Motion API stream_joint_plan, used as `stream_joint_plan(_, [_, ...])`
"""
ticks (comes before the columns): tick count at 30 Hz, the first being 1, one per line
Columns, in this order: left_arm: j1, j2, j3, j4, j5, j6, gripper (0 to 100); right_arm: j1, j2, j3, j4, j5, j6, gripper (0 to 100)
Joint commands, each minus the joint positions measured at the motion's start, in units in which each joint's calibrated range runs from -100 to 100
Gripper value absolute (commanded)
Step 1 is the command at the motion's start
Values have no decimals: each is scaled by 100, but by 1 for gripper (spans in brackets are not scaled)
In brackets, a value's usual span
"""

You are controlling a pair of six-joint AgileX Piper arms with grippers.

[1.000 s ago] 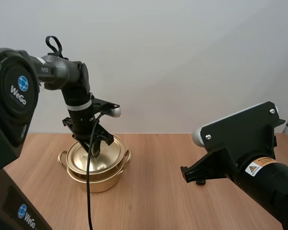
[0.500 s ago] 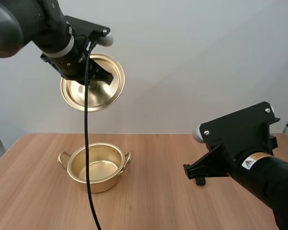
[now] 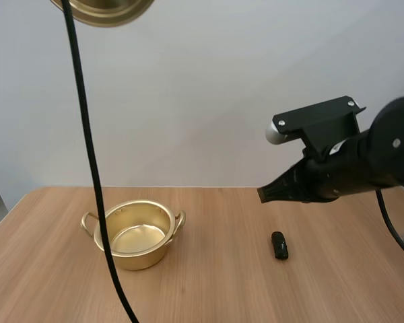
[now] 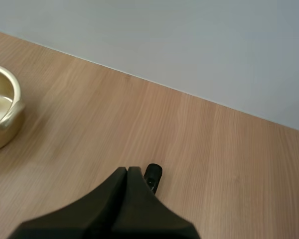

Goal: Open the pot, put the car inside, and close it

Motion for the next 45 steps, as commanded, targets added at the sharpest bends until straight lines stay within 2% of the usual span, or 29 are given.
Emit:
stream_joint_plan(1, [0, -122, -8, 111, -130, -51, 0, -1, 3665, -297, -211, 143, -3, 0])
stream_joint_plan(5, [0, -122, -8, 349, -299, -216, 0, -1, 4032, -297, -511, 30, -3, 0])
stream_joint_plan(17, [0, -108, -259, 550, -1090, -184, 0, -1, 4381, -297, -736, -788, -50, 2])
stream_joint_plan(23, [0, -108, -346, 550, -1027, -184, 0, -1, 4381, -297, -746, -1163, -42, 59])
stream_joint_plan(25, [0, -108, -346, 550, -961, -184, 0, -1, 4381, -297, -746, -1248, -17, 71])
stream_joint_plan(27, [0, -108, -346, 550, -961, -184, 0, -1, 4381, -297, -746, -1350, -9, 75])
stream_joint_plan(33, [0, -108, -346, 550, -961, -184, 0, -1, 4381, -297, -512, -1479, -9, 76])
stream_joint_plan(38, [0, -108, -346, 550, -899, -184, 0, -1, 4556, -297, -478, -1458, -9, 88])
stream_joint_plan(45, [0, -108, -346, 565, -779, -184, 0, -1, 5006, -297, -478, -1554, 134, 88])
